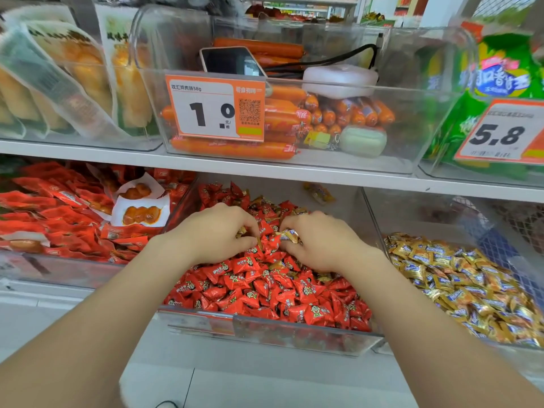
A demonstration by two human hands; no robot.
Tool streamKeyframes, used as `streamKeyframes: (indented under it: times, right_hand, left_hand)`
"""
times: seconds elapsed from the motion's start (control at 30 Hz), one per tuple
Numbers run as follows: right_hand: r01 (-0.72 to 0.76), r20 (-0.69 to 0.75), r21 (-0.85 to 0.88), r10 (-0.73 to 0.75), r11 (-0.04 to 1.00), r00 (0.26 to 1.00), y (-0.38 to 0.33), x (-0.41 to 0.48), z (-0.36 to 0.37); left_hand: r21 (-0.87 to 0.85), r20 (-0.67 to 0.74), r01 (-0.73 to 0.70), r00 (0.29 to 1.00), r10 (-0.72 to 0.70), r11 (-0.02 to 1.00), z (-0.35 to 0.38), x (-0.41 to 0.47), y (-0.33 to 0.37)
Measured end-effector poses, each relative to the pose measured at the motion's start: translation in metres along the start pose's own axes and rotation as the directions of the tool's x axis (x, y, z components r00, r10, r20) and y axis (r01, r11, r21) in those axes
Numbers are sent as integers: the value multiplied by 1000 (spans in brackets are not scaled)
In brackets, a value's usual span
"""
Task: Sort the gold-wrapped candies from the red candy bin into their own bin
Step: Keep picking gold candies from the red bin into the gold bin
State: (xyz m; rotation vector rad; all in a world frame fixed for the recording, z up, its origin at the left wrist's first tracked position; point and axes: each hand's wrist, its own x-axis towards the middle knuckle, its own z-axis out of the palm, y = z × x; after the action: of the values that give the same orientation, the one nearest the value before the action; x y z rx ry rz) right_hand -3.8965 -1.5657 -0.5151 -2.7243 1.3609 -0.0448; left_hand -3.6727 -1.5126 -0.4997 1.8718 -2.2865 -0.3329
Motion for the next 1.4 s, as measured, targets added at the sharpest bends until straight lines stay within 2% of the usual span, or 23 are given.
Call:
streamKeyframes:
  times: [0.07, 0.17, 0.27, 0.3, 0.37, 0.43, 0.5, 0.53, 0.57, 0.6, 0.63, 0.67, 0.7, 0.73, 0.8, 0.87, 1.0, 1.1, 1.17, 1.2, 1.27, 1.33, 1.4]
  right_hand:
    - [-24, -33, 115, 28, 993, 999, 1, -8, -4]
    - [1, -159, 317, 52, 948, 986, 1, -31, -16]
    - [13, -184, 503, 93, 864, 979, 5, -64, -30]
    - [-5, -137, 610, 112, 792, 984, 8, -78, -35]
    - [-107, 34, 844, 146, 526, 989, 19, -107, -47]
    - [-195, 152, 938, 166, 286, 974, 37, -133, -60]
    - [-226, 163, 949, 273, 219, 948, 59, -153, -66]
    - [-245, 131, 928, 371, 281, 920, 76, -160, -61]
    - [-298, 64, 852, 480, 430, 875, 93, -164, -53]
    - [-390, -23, 689, 557, 610, 830, 113, -168, -41]
    - [-485, -52, 480, 575, 731, 816, 131, -171, -29]
    - [-538, -5, 294, 564, 790, 826, 146, -175, -18]
    - [-531, 55, 176, 530, 829, 846, 160, -179, -8]
    - [-506, 107, 138, 495, 851, 862, 170, -181, -1]
    - [-506, 165, 166, 482, 847, 861, 179, -187, 2]
    - [-505, 121, 174, 491, 845, 863, 191, -190, 8]
    - [-495, 37, 219, 500, 841, 866, 224, -196, 22]
    - [-439, -45, 319, 477, 840, 878, 226, -207, 15]
    - [-422, -106, 365, 488, 830, 867, 216, -214, 6]
    - [-419, -132, 395, 502, 817, 854, 208, -218, -2]
    - [-406, -173, 451, 524, 795, 834, 191, -223, -15]
    - [-368, -238, 490, 527, 790, 816, 173, -222, -25]
    - [-315, -301, 521, 516, 793, 802, 146, -214, -34]
  left_hand:
    - [14, -17, 14, 1000, -14, 1000, -1, -1, 3]
    - [21, -68, 27, 997, -26, 999, 1, -5, 10]
    - [5, -194, 49, 980, -47, 999, 2, -9, 22]
    - [-21, -247, 53, 967, -57, 998, 2, -11, 28]
    - [-109, -331, 47, 940, -81, 993, 4, -16, 43]
    - [-228, -374, -11, 924, -77, 974, 8, -25, 66]
    - [-333, -373, -83, 926, -50, 939, 12, -36, 95]
    - [-380, -364, -112, 931, -37, 918, 14, -40, 110]
    - [-422, -352, -136, 936, -24, 896, 15, -43, 127]
    - [-454, -347, -160, 938, -8, 876, 16, -44, 144]
    - [-475, -348, -184, 937, 8, 861, 16, -43, 162]
    - [-488, -352, -206, 936, 25, 848, 17, -41, 180]
    - [-497, -354, -228, 934, 44, 837, 18, -37, 198]
    - [-494, -359, -249, 931, 66, 833, 20, -32, 215]
    - [-441, -365, -283, 924, 118, 851, 29, -15, 247]
    - [-356, -350, -280, 925, 151, 892, 47, 7, 274]
    - [-193, -234, -135, 968, 88, 972, 93, 52, 308]
    - [-176, 20, -50, 998, 54, 983, 122, 79, 312]
    - [-133, 197, -68, 976, 93, 989, 129, 86, 312]
    - [-109, 231, -96, 966, 119, 989, 130, 86, 312]
    - [-42, 183, -158, 970, 163, 987, 122, 74, 309]
    - [115, 10, -223, 975, 224, 968, 104, 56, 302]
    - [205, -183, -279, 931, 316, 938, 84, 33, 286]
